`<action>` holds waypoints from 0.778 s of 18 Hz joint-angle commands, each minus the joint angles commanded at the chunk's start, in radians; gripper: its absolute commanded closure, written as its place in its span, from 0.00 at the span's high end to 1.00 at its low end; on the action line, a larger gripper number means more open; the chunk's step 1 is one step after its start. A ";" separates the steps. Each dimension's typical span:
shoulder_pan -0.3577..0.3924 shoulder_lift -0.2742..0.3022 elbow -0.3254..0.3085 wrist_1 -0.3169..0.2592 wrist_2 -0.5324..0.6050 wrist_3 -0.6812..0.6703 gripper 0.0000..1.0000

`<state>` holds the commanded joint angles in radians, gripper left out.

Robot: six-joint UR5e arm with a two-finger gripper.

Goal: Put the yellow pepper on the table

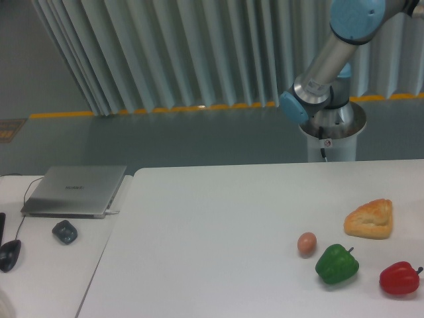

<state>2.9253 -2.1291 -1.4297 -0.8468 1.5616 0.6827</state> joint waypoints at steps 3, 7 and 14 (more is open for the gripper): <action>0.000 -0.012 0.006 0.002 0.000 -0.009 1.00; -0.002 -0.026 0.009 0.003 0.000 -0.014 1.00; -0.015 -0.046 0.009 0.028 0.002 -0.023 1.00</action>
<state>2.9100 -2.1752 -1.4205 -0.8191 1.5631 0.6596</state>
